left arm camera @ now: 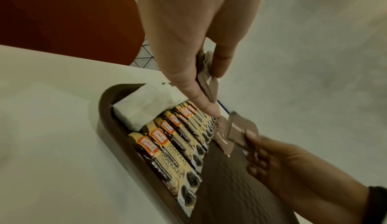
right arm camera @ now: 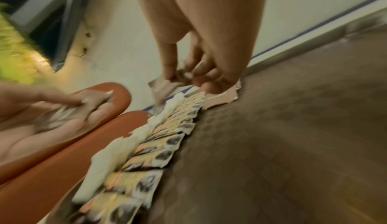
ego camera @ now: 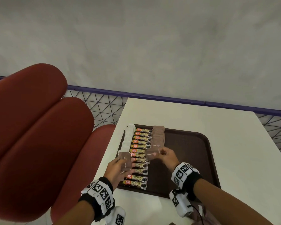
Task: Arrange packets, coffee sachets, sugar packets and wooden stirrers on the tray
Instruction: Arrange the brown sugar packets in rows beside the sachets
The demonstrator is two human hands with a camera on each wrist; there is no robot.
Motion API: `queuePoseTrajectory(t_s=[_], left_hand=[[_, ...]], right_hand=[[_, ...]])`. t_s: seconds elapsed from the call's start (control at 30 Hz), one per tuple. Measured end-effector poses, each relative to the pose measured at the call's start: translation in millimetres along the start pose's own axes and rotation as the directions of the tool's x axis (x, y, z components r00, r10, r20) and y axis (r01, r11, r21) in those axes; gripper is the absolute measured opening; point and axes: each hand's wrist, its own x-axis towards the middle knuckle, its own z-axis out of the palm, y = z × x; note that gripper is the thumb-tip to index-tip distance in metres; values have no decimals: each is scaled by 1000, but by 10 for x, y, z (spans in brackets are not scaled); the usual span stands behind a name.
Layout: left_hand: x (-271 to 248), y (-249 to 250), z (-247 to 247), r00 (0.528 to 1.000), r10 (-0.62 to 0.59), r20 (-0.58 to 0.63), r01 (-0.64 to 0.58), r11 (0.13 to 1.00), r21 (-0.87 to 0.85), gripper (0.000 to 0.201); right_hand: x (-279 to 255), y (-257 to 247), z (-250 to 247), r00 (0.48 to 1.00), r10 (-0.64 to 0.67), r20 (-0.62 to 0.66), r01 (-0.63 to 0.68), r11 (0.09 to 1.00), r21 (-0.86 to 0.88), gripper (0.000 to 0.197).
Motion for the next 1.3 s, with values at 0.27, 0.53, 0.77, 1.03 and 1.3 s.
queuePoseTrajectory(t_s=[0.27,0.53,0.77,1.03,1.3], left_hand=[[28,-21,-105,1000,-2,-4,2,1000,19,27],[89,-8,-182,999,35,-25,-33,997,74,19],[153,1,-217,999,34,-25,-32,997,69,22],[164,2,-181,1000,-2,-19,4,995,96,20],[106,-20,-83,999,12,-48,-3,986,164,25]], right_hand=[[291,132,-109,929,151,-338,-193,977,-95,8],[426,135,72,934,169,-315,-266,918,-296,13],[431,36,57,939,108,-326,-278,795,-540,27],[405,86,54,915,10,-403,-232,831,-505,37],[246,-23,75,965,-174,-195,55,865,-499,23]])
